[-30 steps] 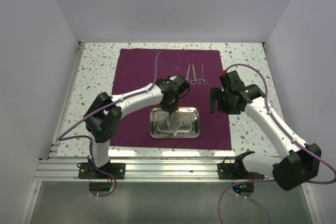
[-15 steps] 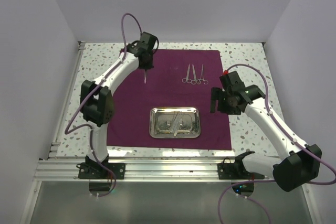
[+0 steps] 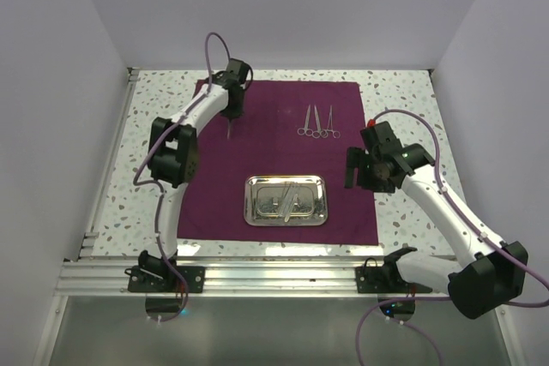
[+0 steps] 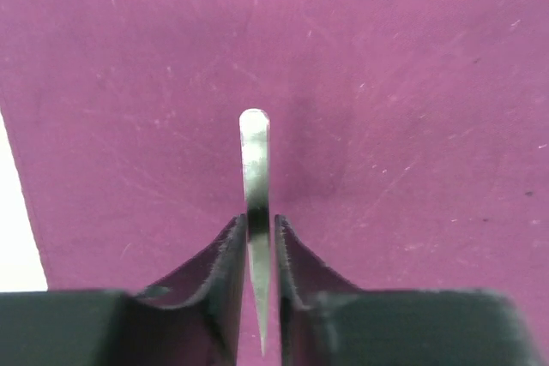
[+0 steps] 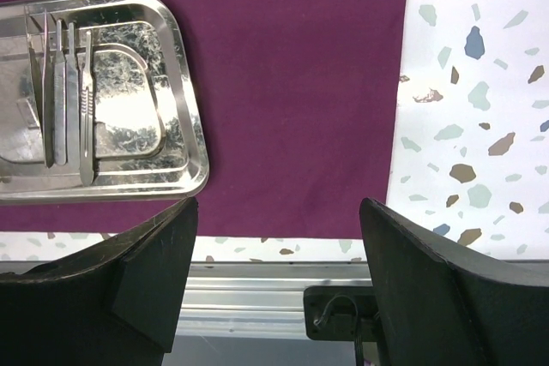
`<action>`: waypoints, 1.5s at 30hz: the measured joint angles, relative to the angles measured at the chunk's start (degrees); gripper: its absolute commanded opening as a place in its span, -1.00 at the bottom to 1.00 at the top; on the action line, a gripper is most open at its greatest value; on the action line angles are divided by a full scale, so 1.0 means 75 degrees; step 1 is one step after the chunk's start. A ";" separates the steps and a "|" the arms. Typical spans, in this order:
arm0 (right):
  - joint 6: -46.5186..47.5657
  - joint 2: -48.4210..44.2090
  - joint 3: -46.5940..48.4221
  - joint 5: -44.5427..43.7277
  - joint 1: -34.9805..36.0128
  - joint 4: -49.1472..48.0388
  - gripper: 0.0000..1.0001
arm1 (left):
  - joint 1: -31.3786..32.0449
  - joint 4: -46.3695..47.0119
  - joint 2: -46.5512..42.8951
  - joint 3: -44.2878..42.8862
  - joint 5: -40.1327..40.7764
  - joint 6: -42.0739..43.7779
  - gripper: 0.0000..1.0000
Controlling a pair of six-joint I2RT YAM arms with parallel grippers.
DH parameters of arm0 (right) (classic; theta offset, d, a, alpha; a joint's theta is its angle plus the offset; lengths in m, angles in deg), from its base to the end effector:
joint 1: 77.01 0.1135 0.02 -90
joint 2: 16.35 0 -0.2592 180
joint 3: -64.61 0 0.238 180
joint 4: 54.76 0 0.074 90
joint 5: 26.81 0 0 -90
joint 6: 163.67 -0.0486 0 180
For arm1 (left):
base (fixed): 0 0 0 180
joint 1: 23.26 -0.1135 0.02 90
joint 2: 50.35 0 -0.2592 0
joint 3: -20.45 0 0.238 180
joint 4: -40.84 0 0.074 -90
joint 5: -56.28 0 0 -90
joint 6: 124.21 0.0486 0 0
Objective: Open and lay out the surgical kit
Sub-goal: Place the medical item in the surgical kit, then pick up the medical item from the container.
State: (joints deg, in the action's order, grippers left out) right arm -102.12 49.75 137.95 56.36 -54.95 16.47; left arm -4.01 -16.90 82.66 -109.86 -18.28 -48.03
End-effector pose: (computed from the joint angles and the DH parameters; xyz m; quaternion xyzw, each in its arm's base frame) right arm 0.1919 0.0715 0.2706 0.0676 0.9704 0.0433 0.2279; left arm 0.4708 -0.1507 0.1867 0.0112 0.9587 0.0526 0.2793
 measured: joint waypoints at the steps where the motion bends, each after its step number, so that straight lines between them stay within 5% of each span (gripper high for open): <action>1: 0.0003 0.0006 0.0000 0.0000 0.0000 0.0000 0.60 | 0.0000 0.0003 0.0000 -0.0041 -0.0003 0.0000 -0.32; 5: 0.0038 0.0087 0.0003 0.0003 0.0000 0.0000 0.61 | 0.0000 0.0038 -0.0029 -0.0213 -0.0023 0.0017 0.38; 7: 0.0073 0.0119 0.0003 0.0003 0.0000 0.0003 0.61 | 0.0000 -0.0012 -0.0102 -0.0213 -0.0029 -0.0023 0.41; 10: 0.0152 0.0140 0.0003 0.0017 0.0000 -0.0003 0.61 | 0.0020 -0.0160 -0.0437 -0.0122 -0.0009 -0.0076 0.41; 15: 0.0254 0.0224 0.0003 0.0052 0.0000 -0.0035 0.60 | 0.0466 -0.0256 -0.2422 0.1606 0.0195 -0.0332 0.39; 23: 0.0402 0.0527 0.0003 0.0143 0.0000 -0.0134 0.60 | 0.2841 0.0009 -0.5884 0.5208 -0.0466 -0.1938 0.16; 29: 0.0533 0.0536 0.0000 0.0245 0.0000 -0.0140 0.60 | 0.3314 0.0012 -0.6079 0.6822 -0.0790 -0.2987 -0.15; 45: 0.0600 0.0361 -0.0236 0.0245 0.0000 -0.0154 0.60 | 0.4156 0.0431 -0.5863 0.7420 -0.1064 -0.3943 -0.25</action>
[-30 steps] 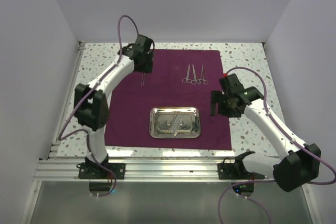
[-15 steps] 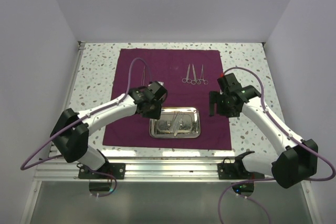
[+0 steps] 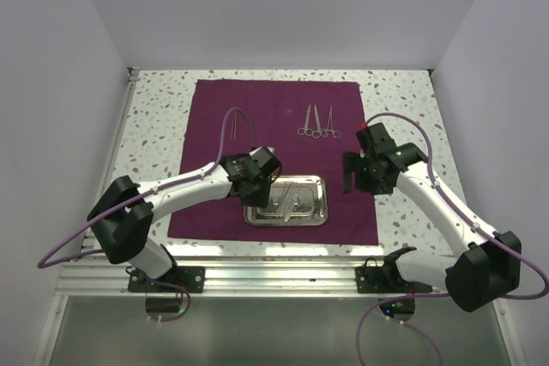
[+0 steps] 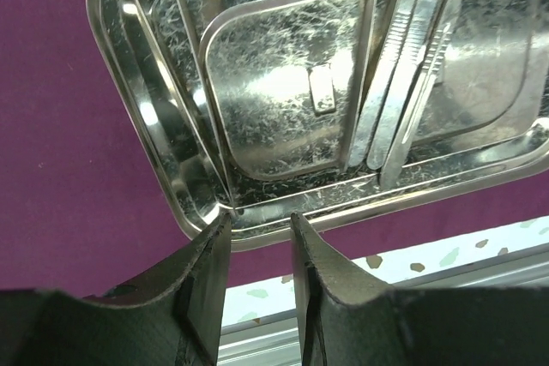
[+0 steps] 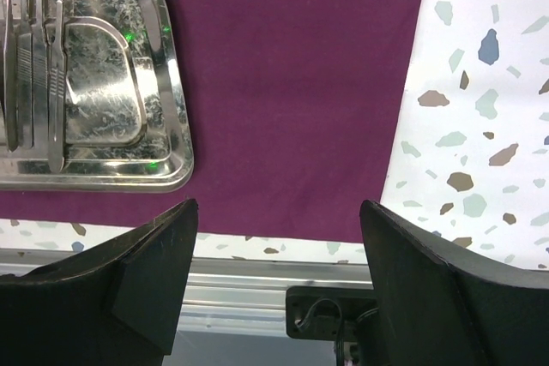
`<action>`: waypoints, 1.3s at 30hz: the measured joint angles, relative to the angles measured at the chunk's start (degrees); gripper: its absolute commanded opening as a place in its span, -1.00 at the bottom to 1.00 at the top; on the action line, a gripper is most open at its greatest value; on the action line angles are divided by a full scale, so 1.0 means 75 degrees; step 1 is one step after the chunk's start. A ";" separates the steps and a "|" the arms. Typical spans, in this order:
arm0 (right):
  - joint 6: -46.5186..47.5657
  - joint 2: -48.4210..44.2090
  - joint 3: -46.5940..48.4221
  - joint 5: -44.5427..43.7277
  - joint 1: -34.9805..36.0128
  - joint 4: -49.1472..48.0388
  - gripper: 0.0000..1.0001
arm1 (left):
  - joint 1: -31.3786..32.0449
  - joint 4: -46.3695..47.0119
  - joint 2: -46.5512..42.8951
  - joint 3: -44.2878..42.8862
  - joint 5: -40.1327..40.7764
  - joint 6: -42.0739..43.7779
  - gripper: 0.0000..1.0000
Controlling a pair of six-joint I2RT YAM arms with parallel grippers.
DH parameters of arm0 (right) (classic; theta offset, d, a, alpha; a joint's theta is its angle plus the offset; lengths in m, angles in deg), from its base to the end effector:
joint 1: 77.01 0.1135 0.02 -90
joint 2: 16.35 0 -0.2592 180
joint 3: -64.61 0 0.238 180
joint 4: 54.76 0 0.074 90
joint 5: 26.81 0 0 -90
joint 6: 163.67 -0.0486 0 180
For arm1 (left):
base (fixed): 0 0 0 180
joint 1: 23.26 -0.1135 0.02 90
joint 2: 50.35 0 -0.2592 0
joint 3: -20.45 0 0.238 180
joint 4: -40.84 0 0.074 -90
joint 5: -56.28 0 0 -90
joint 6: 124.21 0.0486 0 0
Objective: Open and lay out the surgical kit
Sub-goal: Pick up the medical item from the container.
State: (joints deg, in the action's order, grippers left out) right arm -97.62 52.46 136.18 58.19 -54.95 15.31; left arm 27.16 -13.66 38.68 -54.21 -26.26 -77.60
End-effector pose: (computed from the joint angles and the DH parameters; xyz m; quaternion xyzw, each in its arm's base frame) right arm 0.1974 0.0754 0.2537 0.0247 0.9793 0.0374 0.1976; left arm 0.1898 -0.2197 0.1996 0.0482 0.9799 -0.0899 0.1717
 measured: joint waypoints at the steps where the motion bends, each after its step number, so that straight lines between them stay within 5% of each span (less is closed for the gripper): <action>1: 0.0000 -0.0026 0.0000 0.0000 0.0000 0.0006 0.60 | 0.0006 0.0000 0.0000 0.0050 0.0003 -0.0026 -0.26; 21: -0.0058 -0.0096 -0.0003 -0.0058 0.0000 0.0096 0.60 | 0.0032 0.0857 0.0539 0.0921 0.0020 -0.0073 -0.37; 31: -0.0064 -0.0096 -0.0003 -0.0201 0.0000 0.0131 0.60 | 0.0029 0.0988 0.0676 0.0810 0.0044 0.0003 -1.00; 39: -0.0090 -0.0096 0.0000 -0.0204 0.0000 0.0128 0.59 | 0.0017 0.0530 0.0801 0.0481 0.0242 0.0160 -1.00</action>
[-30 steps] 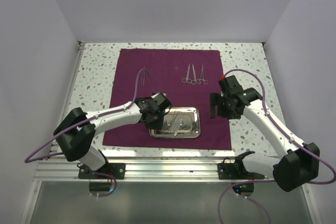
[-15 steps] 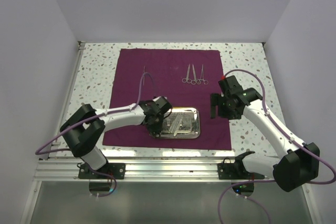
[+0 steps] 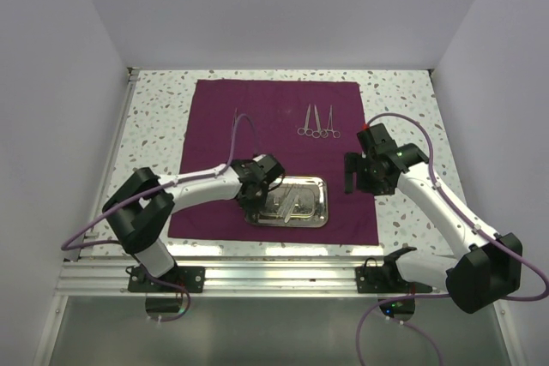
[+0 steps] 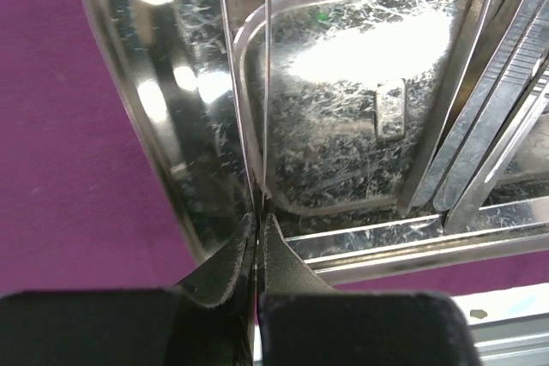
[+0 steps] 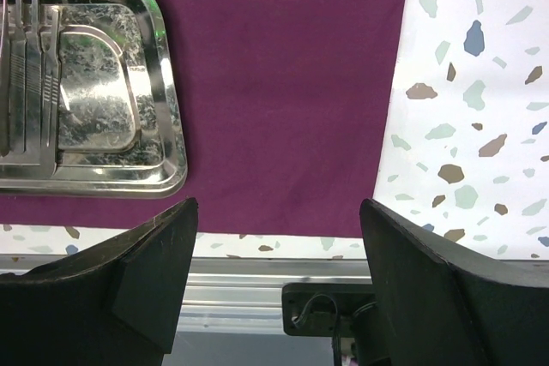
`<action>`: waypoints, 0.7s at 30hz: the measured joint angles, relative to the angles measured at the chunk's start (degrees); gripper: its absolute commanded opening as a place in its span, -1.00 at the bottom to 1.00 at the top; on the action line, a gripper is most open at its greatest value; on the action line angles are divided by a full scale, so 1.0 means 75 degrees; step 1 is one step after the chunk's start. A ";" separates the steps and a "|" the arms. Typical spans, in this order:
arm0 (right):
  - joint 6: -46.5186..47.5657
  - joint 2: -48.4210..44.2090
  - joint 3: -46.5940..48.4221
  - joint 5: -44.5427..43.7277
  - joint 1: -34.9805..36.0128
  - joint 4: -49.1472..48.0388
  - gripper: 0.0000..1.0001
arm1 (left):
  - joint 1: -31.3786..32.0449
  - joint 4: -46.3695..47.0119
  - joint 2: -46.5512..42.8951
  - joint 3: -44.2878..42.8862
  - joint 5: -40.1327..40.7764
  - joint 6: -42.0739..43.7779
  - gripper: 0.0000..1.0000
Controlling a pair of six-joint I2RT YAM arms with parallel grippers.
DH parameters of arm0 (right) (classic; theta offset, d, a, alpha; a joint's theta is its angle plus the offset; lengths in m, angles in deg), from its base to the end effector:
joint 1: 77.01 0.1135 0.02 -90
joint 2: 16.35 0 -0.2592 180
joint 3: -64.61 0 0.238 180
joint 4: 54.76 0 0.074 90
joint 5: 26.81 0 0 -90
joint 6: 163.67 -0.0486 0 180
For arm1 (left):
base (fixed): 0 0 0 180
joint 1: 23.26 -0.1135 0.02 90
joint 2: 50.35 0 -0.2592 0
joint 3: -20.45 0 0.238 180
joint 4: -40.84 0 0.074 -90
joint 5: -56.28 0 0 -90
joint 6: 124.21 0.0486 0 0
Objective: Open and lay out the surgical kit
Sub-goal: Pick up the medical item from the container, then place the medical item in the surgical kit.
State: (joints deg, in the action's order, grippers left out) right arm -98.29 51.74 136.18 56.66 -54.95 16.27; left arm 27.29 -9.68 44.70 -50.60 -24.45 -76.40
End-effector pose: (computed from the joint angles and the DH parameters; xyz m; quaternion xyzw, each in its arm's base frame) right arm 0.1944 0.0728 0.2554 0.0330 0.9788 0.0257 0.2006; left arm 0.1921 -0.2211 0.1573 0.0611 0.9858 -0.0419 0.1506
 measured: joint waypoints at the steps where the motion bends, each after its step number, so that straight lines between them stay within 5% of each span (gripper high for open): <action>1: 0.0000 0.0000 0.0000 0.0000 0.0000 0.0000 0.59 | -0.0003 -0.0152 0.0000 -0.0102 0.0055 0.0006 -1.00; 9: -0.0003 0.0015 0.0000 0.0000 0.0000 -0.0015 0.59 | -0.0391 -0.1396 -0.0026 -0.2611 0.0583 0.0539 -1.00; 15: -0.0003 0.0035 0.0035 0.0006 0.0000 -0.0026 0.59 | -0.1894 -0.1259 0.0079 -0.3573 0.0673 0.1504 -1.00; 21: -0.0023 0.0038 0.0178 0.0006 0.0000 -0.0020 0.59 | -0.3252 -0.0650 0.1510 -0.4584 0.0635 0.2600 -1.00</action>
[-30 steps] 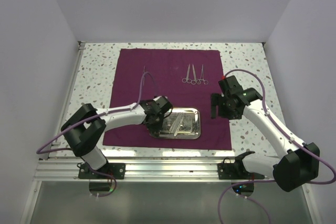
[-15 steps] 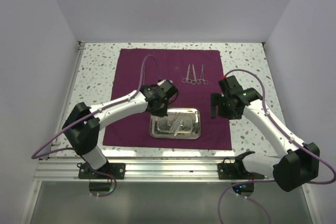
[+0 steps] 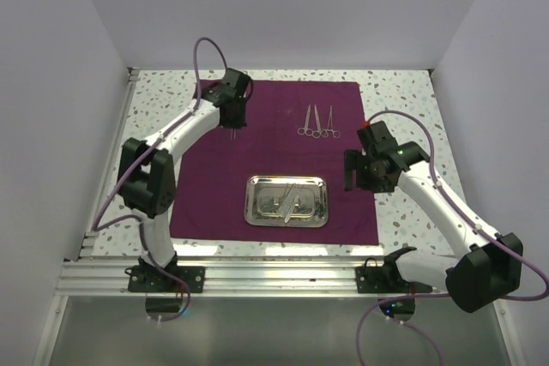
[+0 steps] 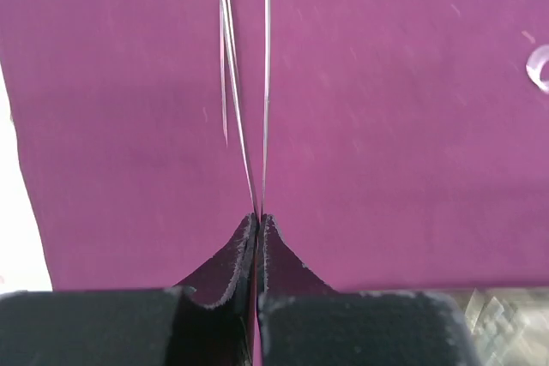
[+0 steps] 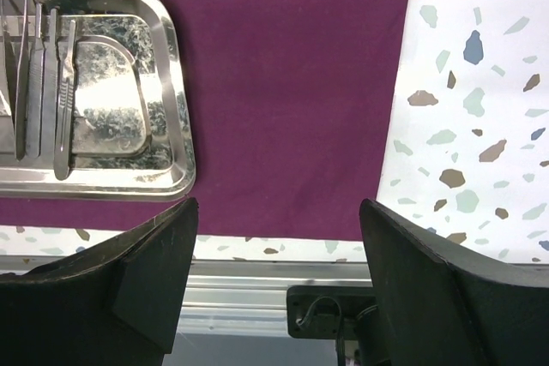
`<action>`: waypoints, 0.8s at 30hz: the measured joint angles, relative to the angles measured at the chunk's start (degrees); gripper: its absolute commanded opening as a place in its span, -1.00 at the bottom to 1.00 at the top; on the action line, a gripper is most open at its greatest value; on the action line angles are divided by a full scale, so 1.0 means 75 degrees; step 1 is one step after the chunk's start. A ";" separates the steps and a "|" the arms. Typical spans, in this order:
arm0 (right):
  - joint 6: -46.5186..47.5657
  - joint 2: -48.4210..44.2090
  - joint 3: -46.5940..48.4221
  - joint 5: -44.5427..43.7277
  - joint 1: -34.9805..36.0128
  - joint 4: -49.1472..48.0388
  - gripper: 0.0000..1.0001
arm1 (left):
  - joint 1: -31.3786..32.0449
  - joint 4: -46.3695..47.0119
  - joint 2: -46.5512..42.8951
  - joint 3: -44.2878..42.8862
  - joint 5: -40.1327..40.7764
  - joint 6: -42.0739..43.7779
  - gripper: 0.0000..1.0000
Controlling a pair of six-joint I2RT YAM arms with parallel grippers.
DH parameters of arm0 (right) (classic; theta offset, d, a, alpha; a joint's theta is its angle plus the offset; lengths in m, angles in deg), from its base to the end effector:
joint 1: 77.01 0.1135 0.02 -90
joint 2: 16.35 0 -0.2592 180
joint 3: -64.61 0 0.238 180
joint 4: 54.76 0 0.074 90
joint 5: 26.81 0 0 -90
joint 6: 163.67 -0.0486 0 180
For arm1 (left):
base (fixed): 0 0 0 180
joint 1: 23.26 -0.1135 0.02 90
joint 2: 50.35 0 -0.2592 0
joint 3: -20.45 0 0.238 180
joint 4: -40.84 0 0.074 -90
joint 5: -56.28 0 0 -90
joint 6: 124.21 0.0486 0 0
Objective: Open and lay out the surgical kit
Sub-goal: Place the medical item in the surgical kit.
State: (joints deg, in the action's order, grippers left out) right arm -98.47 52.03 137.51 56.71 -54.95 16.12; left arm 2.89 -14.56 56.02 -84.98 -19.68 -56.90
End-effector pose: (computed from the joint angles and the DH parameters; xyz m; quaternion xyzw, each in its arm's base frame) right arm 0.1974 0.0741 0.2612 0.0349 0.9767 0.0306 0.2096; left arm 0.3626 -0.1649 0.2575 -0.0067 0.9506 -0.0123 0.3100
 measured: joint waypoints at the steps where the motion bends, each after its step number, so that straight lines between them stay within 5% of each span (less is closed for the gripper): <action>1: -0.0009 -0.0006 0.0000 0.0003 0.0000 0.0017 0.59 | -0.0169 0.0160 0.0274 -0.0134 -0.0108 0.0160 -1.00; 12: -0.0157 -0.0376 -0.0009 -0.0003 0.0000 0.0271 0.59 | -0.1288 0.1023 0.2882 -0.1623 -0.1215 0.0962 -0.97; 18: -0.0210 -0.0399 -0.0070 -0.0003 0.0000 0.0335 0.59 | -0.1247 0.0968 0.3214 -0.2226 -0.1343 0.1142 -0.04; 20: -0.0207 -0.0353 -0.0070 -0.0003 0.0000 0.0326 0.59 | -0.1241 0.0988 0.3174 -0.2235 -0.1390 0.1160 0.12; 24: -0.0204 -0.0154 -0.0070 0.0000 0.0000 0.0309 0.59 | -0.1239 0.0930 0.2769 -0.1795 -0.1422 0.1166 0.15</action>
State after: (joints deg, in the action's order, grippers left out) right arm -100.00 50.87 136.99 56.71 -54.95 18.43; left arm -6.39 -7.59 76.78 -98.45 -30.35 -48.16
